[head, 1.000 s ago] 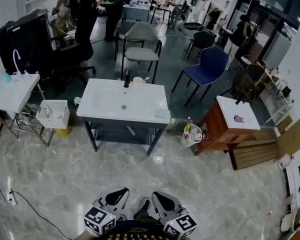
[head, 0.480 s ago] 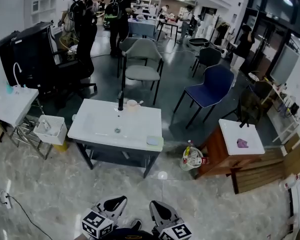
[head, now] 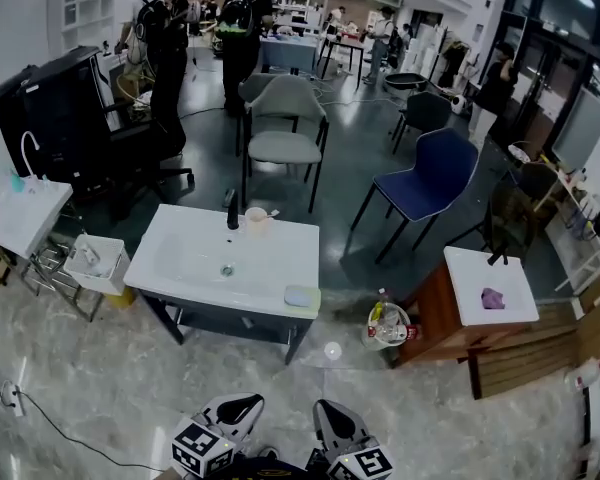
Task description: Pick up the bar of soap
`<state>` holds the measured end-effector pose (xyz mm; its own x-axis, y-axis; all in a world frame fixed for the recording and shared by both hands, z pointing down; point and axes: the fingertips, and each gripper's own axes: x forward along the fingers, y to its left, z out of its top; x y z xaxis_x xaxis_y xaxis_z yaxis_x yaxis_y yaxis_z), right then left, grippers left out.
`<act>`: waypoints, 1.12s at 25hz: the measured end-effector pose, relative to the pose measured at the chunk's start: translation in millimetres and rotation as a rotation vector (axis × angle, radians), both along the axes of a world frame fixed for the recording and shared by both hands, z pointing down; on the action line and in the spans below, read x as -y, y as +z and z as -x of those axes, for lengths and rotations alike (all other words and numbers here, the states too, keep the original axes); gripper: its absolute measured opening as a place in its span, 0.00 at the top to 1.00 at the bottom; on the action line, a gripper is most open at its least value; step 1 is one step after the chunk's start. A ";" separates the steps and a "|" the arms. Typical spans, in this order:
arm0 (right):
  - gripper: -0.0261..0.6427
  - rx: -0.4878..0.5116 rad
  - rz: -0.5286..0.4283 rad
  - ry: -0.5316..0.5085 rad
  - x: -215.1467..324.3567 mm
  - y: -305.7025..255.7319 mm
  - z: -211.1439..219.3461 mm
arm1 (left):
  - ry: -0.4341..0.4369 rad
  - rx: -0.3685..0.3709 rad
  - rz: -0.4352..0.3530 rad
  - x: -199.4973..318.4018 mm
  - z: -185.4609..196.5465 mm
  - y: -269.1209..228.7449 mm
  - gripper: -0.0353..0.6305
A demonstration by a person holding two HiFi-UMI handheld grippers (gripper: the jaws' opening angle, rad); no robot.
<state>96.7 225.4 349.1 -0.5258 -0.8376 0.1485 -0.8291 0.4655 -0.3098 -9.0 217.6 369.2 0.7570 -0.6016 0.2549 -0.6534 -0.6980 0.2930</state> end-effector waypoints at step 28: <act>0.95 -0.179 -0.006 0.178 251.4 -9.9 60.1 | 0.093 -0.080 -0.039 266.6 103.0 -5.2 0.91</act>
